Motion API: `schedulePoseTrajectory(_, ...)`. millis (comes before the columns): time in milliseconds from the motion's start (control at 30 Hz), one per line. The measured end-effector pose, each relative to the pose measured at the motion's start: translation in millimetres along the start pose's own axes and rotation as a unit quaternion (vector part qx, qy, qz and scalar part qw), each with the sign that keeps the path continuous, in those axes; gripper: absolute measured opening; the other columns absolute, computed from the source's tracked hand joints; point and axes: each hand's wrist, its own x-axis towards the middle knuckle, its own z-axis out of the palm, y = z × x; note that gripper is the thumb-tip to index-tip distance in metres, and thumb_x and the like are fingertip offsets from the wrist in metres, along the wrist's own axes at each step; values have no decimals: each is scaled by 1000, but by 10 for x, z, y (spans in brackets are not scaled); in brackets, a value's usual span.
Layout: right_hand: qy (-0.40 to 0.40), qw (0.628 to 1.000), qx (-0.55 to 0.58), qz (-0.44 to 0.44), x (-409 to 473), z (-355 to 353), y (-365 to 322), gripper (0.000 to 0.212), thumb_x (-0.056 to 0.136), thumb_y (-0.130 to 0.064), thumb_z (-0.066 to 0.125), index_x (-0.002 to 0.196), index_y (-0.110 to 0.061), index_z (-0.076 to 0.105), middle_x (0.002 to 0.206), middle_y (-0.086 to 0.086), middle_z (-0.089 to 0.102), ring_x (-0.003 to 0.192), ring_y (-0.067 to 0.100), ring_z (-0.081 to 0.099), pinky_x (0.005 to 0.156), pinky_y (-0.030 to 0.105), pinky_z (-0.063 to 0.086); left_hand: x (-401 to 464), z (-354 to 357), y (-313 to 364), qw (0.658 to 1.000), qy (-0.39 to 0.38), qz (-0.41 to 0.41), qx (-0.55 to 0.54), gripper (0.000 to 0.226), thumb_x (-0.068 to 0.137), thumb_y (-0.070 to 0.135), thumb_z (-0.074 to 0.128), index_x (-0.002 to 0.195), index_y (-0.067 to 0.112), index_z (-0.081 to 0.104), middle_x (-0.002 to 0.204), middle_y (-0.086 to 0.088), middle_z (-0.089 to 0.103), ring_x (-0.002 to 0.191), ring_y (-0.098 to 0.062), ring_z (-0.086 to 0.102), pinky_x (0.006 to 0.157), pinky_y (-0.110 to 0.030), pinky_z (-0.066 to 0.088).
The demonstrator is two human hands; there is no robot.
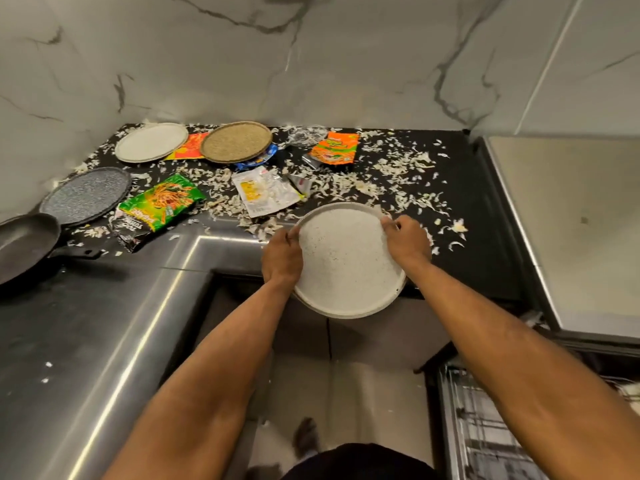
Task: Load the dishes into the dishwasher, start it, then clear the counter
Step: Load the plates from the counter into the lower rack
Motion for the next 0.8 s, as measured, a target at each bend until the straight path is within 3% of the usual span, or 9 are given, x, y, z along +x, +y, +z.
schedulePoseTrajectory(133, 3, 1000, 4, 13, -207, -364, 440, 35, 98, -50, 42, 86, -17, 49, 91, 4, 56, 87, 26, 55, 70, 36, 39, -482, 289, 172, 1000, -5, -2, -9, 36, 103, 38, 39, 96, 7, 58, 96, -12, 62, 92, -30, 58, 75, -35, 41)
schedulePoseTrajectory(300, 14, 999, 30, 30, -531, -710, 867, 34, 98, -49, 44, 81, -19, 45, 87, 0, 55, 82, 22, 53, 66, 33, 35, -968, 530, 295, 1000, -21, 14, 5, 41, 103, 41, 37, 97, 6, 57, 100, -17, 64, 92, -33, 59, 73, -35, 41)
schedulePoseTrajectory(467, 37, 996, 48, 72, -965, -919, 1285, 36, 99, -47, 45, 80, -16, 47, 74, -4, 50, 73, 19, 50, 55, 29, 30, -1376, 697, 339, 997, -63, 32, 19, 40, 102, 42, 37, 97, 8, 58, 94, -10, 62, 87, -26, 57, 73, -36, 41)
schedulePoseTrajectory(600, 58, 992, 42, 105, -1302, -1034, 1628, 35, 100, -47, 43, 88, -15, 49, 85, 1, 54, 81, 23, 53, 68, 32, 36, -1684, 835, 382, 992, -108, 52, 34, 38, 102, 43, 37, 89, 11, 53, 87, -5, 57, 83, -24, 53, 72, -34, 36)
schedulePoseTrajectory(800, 104, 982, 35, 153, -1809, -1176, 2018, 40, 99, -51, 44, 92, -12, 53, 93, 7, 58, 90, 29, 55, 71, 36, 38, -2104, 1002, 339, 984, -164, 67, 21, 38, 102, 42, 38, 84, 10, 49, 88, -5, 54, 85, -26, 52, 72, -34, 37)
